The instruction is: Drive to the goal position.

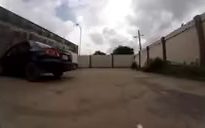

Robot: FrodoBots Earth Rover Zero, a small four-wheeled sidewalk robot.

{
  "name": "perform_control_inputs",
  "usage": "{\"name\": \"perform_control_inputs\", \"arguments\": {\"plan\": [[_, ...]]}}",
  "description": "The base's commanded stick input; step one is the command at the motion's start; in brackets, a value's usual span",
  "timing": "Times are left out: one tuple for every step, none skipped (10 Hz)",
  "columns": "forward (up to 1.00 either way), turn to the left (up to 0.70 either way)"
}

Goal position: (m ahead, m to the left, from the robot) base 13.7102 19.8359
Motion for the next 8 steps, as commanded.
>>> {"name": "perform_control_inputs", "arguments": {"plan": [[0.30,0.00],[0.30,0.00],[0.30,0.00],[0.30,0.00],[0.30,0.00],[0.24,0.00],[0.08,0.00],[0.00,0.00]]}}
